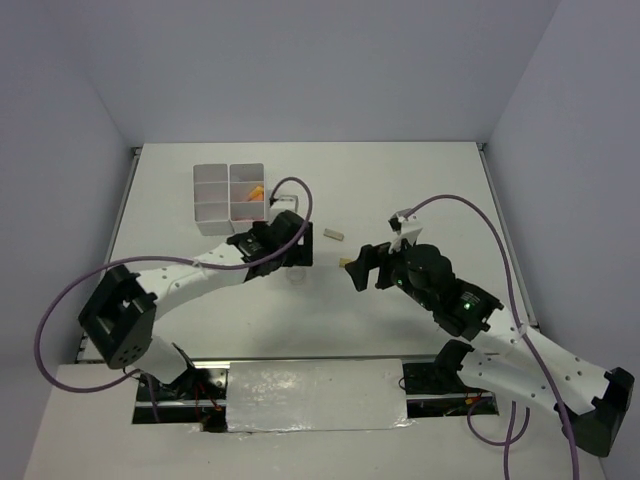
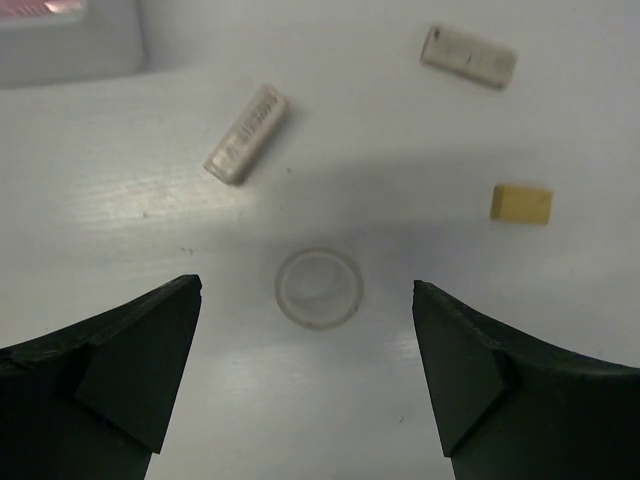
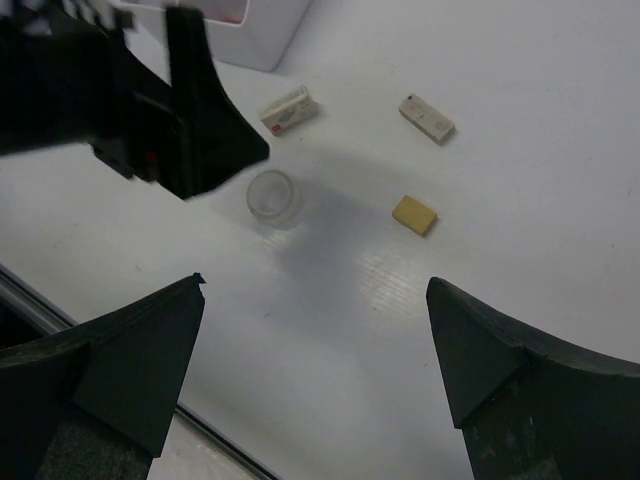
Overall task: Sort the stationery into containers
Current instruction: Pick up the stationery from the center of the board.
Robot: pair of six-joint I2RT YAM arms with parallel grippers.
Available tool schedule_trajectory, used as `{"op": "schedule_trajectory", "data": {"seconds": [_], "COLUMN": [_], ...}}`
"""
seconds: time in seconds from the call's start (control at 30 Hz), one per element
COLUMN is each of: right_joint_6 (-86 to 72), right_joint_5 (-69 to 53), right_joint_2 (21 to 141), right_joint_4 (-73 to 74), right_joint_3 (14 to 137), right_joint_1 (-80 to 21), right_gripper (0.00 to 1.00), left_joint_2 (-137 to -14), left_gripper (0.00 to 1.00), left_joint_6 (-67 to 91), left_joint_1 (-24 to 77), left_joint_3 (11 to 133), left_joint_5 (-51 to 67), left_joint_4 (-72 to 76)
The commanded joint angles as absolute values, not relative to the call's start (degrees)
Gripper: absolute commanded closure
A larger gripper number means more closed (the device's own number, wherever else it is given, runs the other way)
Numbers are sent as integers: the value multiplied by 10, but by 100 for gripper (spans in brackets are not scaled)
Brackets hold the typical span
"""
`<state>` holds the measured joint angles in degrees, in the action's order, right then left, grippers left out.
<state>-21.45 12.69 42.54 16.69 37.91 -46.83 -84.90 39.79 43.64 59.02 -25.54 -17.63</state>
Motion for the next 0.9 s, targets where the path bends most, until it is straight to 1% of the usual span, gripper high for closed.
{"op": "schedule_trajectory", "data": {"seconds": [0.0,0.1,0.2,0.37,0.47,0.5,0.57,0.6,0.63,0.67,0.7,0.73,0.77,0.8,0.83,0.87], "right_joint_6": [-226,-222,-217,-205,-200,-200,-198,-197,-195,-195,-193,-193,-192,-192,-190,-189], "right_joint_5": [132,121,120,118,111,110,109,109,109,110,112,112,113,114,114,114], "right_joint_2": [394,384,378,374,377,377,378,378,377,377,375,374,375,375,375,376], "right_joint_4": [187,193,197,194,189,188,187,187,188,189,189,190,190,191,191,190], "right_joint_3": [389,382,381,379,378,377,376,376,375,376,376,377,378,379,381,381], "right_joint_1": [-465,-464,-465,-466,-466,-465,-466,-465,-464,-466,-466,-465,-466,-465,-464,-466], "right_gripper": [0,0,0,0,0,0,0,0,0,0,0,0,0,0,0,0], "left_joint_2": [-905,-936,-983,-1008,-1033,-1037,-1046,-1048,-1049,-1045,-1042,-1036,-1022,-1013,-1001,-990], "left_gripper": [1,1,1,1,4,10,17,25,29,36,47,61,72,87,94,99], "left_joint_6": [418,404,401,404,403,402,402,402,403,403,403,403,405,406,409,410], "left_joint_1": [462,468,468,468,468,468,468,468,468,468,468,468,468,468,468,468], "left_joint_3": [606,605,618,620,634,635,638,639,640,640,639,639,639,639,637,635], "left_joint_5": [-236,-203,-200,-203,-216,-214,-215,-222,-225,-231,-231,-233,-236,-239,-250,-258], "left_joint_4": [-204,-178,-178,-175,-178,-178,-177,-181,-183,-187,-188,-192,-199,-204,-216,-221]}}
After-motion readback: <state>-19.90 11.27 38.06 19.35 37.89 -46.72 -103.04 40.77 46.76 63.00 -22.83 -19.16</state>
